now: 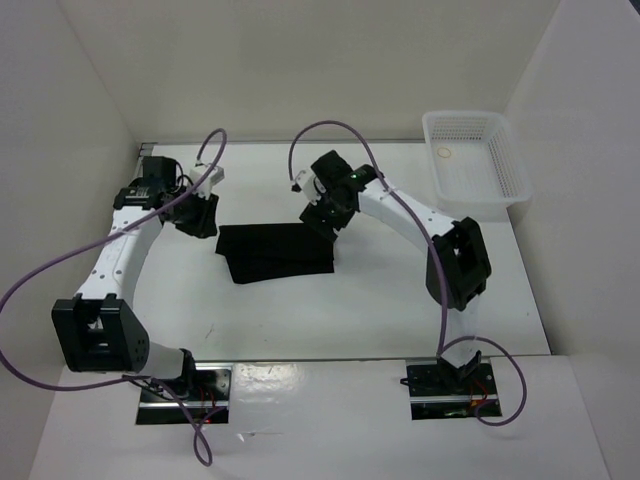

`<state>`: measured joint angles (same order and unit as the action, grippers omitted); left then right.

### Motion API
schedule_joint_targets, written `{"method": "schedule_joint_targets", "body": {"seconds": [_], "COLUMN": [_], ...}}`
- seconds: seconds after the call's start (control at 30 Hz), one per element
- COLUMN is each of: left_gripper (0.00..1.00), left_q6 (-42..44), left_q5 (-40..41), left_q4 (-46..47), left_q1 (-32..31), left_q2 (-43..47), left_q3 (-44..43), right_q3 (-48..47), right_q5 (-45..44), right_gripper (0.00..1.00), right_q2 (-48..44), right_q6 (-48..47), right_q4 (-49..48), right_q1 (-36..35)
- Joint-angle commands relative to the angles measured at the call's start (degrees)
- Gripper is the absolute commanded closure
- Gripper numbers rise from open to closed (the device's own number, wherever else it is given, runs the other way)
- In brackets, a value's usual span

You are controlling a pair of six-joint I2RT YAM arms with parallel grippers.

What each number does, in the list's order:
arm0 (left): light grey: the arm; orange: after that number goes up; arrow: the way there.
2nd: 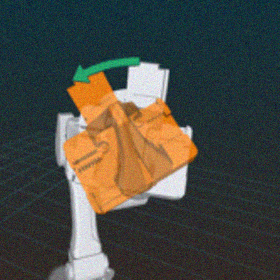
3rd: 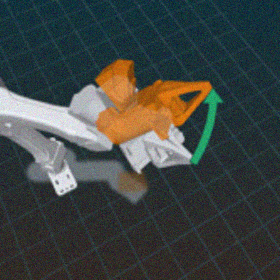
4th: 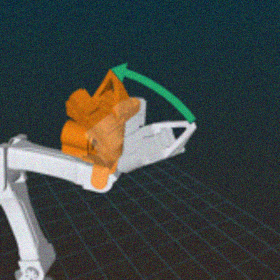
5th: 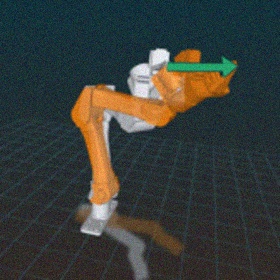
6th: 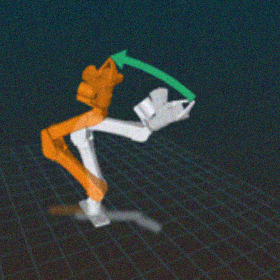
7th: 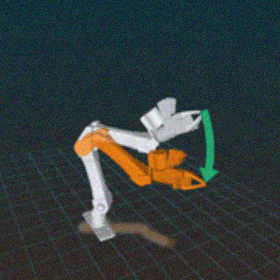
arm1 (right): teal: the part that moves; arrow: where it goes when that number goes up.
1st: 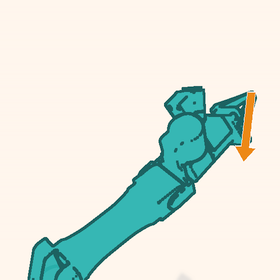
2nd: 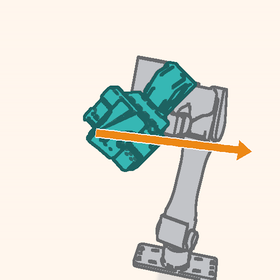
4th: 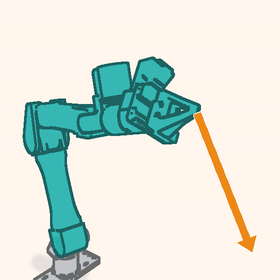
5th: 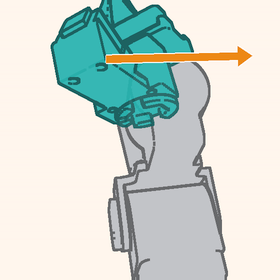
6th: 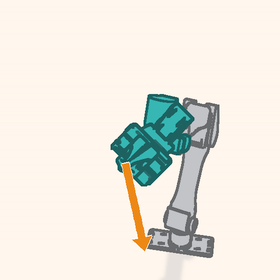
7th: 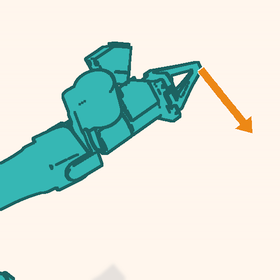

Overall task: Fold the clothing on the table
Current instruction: Fold the skirt

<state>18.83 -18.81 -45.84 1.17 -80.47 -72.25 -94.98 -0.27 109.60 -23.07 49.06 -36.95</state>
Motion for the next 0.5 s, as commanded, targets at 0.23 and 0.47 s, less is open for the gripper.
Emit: {"method": "schedule_joint_targets", "body": {"seconds": [0.23,0.47], "left_gripper": [0.17,0.0], "left_q6": [-12.4,-13.6], "left_q5": [-6.5,-4.7], "left_q4": [3.3,4.5], "left_q1": [16.4,23.1], "left_q2": [10.0,18.4], "left_q3": [3.6,9.2], "right_q3": [-23.4,-42.5], "right_q5": [17.0,25.4], "right_gripper": [0.13,0.13], "right_q2": [19.2,30.0], "right_q6": [3.6,-0.4], "right_q4": [2.6,11.8], "right_q1": [-0.4,-5.5]}}
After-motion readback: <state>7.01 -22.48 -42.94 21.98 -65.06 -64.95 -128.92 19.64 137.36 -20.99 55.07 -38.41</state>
